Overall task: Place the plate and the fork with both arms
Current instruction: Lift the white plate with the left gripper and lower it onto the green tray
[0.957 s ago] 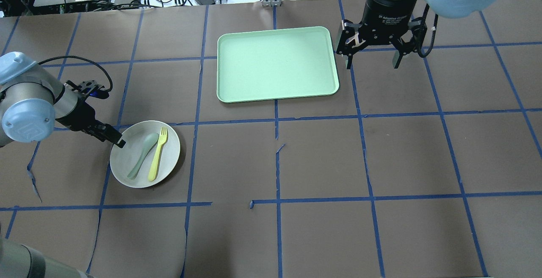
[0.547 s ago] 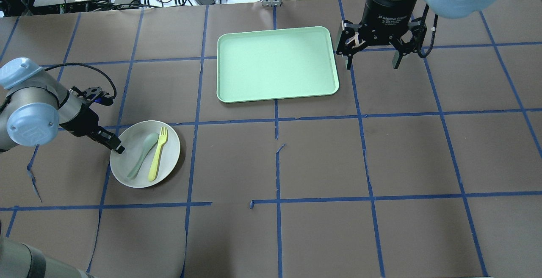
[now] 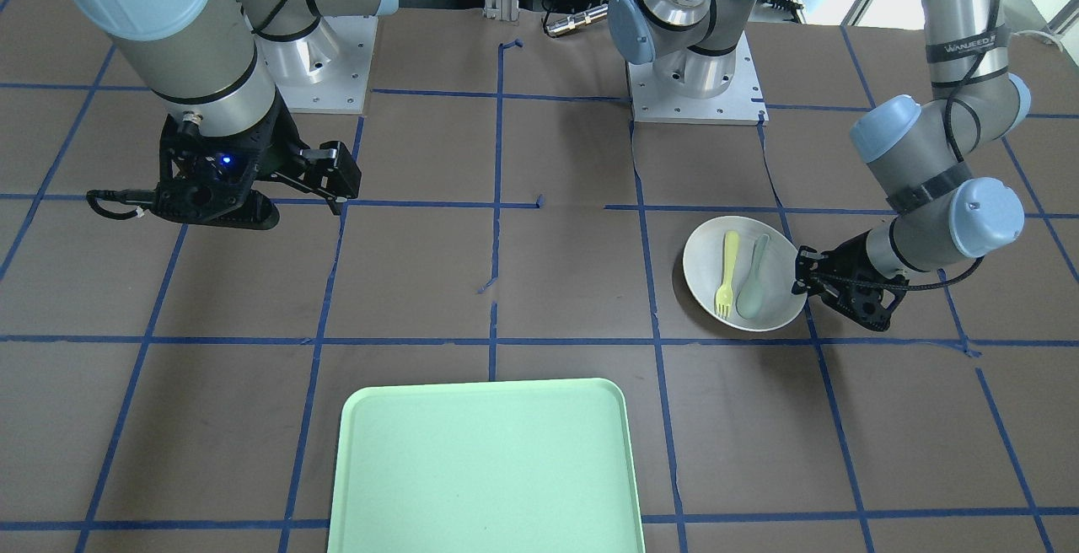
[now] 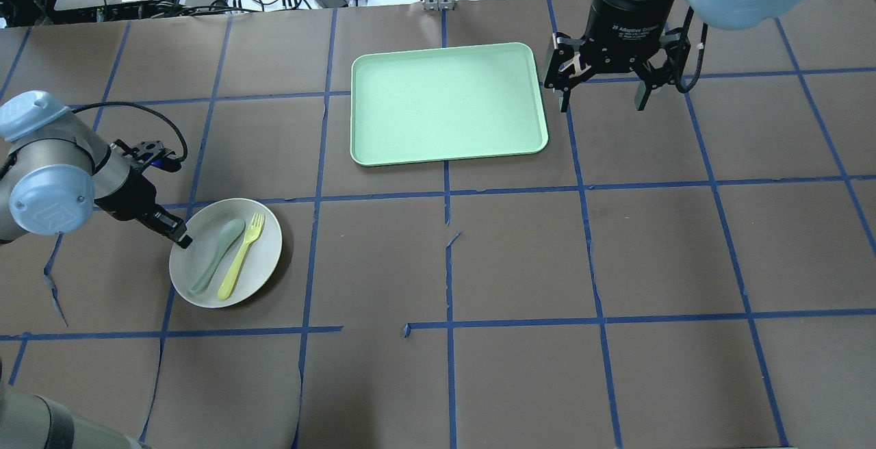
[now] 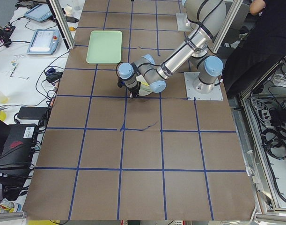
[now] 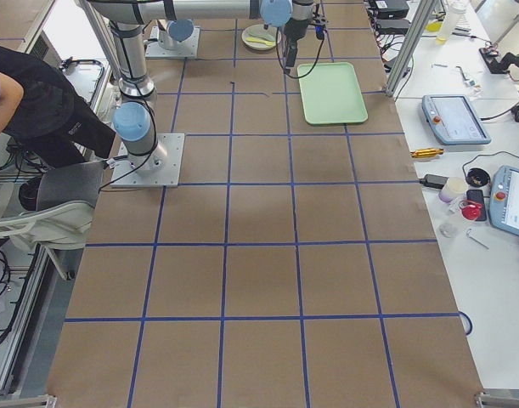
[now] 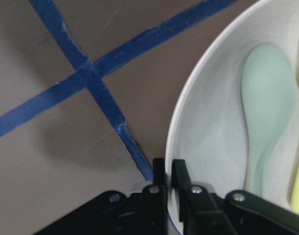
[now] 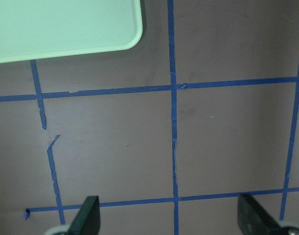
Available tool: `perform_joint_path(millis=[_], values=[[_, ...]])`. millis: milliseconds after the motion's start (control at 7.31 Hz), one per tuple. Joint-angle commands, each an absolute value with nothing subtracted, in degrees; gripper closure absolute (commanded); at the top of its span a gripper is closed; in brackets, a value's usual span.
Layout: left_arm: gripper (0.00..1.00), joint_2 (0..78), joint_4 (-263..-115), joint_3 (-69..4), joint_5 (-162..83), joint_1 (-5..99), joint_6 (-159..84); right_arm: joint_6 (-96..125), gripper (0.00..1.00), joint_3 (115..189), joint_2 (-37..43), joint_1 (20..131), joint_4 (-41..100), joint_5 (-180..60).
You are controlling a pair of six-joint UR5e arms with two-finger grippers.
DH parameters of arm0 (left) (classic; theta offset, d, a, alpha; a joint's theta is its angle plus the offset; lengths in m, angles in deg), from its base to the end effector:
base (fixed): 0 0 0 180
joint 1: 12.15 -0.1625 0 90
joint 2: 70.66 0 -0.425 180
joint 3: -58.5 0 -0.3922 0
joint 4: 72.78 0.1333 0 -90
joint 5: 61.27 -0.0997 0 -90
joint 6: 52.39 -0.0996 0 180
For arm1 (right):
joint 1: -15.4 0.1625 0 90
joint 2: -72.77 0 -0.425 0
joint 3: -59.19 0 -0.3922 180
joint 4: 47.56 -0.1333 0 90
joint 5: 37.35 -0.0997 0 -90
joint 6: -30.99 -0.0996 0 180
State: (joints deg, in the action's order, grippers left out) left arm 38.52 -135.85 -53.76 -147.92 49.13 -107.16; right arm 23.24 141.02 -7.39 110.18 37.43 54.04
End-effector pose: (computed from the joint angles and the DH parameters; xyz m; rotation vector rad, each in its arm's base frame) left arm 0.1208 -0.5099 0.1831 -0.6478 -2.8488 -0.2206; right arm 0.1764 -0.5393 0.4593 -0.0781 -3.0988 -0.1757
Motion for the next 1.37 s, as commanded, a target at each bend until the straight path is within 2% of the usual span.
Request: perform_joint_path(millis=[0,137,410,684,1231], values=[[1.00,37.8,-146.1,-47.4,-143.6,49.1,-101.0,23.4,0.00,141.0,-7.3,110.1,37.4,54.2],[1.00,38.1,-149.8,-43.9,-142.1,49.2,-94.2,23.3,0.00,141.0,-7.4,110.1,37.4,54.2],[1.00,39.2,-150.4,-42.0,-136.7,50.7,-81.8,23.4,0.00,140.9,-7.4,110.1,37.5,54.3],[1.00,41.6,-149.8,-33.1,-130.8,62.0,-63.2,23.5,0.00,141.0,-7.4,110.1,37.5,54.2],[1.00,57.3,-140.6,-17.3,-125.5,74.2,-50.0,23.4,0.00,141.0,-7.0,110.1,37.4,54.2]])
